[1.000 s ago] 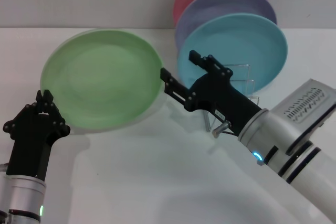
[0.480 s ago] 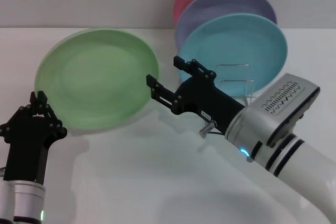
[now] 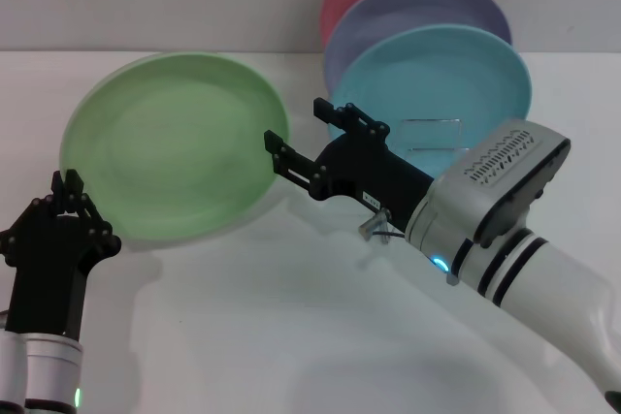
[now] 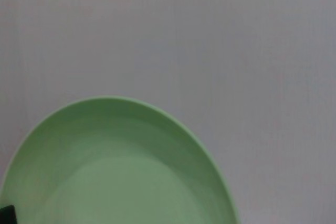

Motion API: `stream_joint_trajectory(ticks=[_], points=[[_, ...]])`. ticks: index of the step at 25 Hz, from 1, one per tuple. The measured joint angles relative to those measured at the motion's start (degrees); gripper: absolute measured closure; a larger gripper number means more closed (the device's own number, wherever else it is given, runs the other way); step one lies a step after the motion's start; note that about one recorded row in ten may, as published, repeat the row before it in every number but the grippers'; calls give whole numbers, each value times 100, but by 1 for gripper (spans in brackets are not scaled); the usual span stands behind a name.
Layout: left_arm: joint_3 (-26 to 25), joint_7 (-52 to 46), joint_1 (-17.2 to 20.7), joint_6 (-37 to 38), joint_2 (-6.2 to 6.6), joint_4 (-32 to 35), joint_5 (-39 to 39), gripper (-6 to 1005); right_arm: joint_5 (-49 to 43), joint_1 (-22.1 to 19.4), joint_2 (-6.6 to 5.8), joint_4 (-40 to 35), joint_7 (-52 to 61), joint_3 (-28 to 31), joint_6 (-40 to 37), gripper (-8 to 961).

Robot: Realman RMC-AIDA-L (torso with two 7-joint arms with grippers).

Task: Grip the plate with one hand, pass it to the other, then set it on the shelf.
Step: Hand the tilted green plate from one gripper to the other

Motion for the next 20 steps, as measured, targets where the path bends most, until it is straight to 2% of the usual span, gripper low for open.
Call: stream_joint_trajectory(ticks=[14,20], points=[[3,21,0,9,0,0,-26,941,115,224,19,-113,18,-40,132,200],[14,22,9,9,0,0,-26,940,120,234,19,-123,56,-59,132,282]])
